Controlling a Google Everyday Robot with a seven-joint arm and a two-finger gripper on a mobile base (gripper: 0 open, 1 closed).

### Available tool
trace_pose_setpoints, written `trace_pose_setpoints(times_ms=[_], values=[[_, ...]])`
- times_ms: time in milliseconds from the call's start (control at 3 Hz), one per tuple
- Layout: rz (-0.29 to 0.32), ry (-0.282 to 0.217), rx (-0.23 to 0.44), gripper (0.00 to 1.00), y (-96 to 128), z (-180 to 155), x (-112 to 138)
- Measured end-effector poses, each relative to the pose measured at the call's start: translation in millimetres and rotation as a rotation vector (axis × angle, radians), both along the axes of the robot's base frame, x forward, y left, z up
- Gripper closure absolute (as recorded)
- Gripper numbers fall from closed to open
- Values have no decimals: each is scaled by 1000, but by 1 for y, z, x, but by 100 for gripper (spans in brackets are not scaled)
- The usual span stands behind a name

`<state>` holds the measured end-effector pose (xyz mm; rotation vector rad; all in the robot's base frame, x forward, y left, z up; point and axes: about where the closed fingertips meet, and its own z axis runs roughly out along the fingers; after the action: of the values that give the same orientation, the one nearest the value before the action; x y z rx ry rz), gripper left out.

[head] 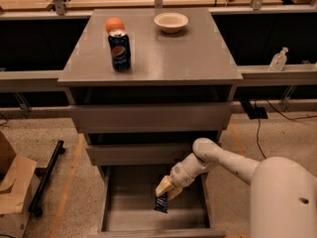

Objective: Pick rxbar blueberry from bottom drawer and place on counter

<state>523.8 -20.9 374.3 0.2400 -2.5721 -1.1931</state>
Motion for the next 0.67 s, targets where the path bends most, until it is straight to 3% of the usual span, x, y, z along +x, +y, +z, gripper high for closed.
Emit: trace_pose_setpoints(times_ms=[333, 667], values=[[0, 0, 0, 100, 0, 0, 0], [45, -10, 9, 100, 6, 11, -6]])
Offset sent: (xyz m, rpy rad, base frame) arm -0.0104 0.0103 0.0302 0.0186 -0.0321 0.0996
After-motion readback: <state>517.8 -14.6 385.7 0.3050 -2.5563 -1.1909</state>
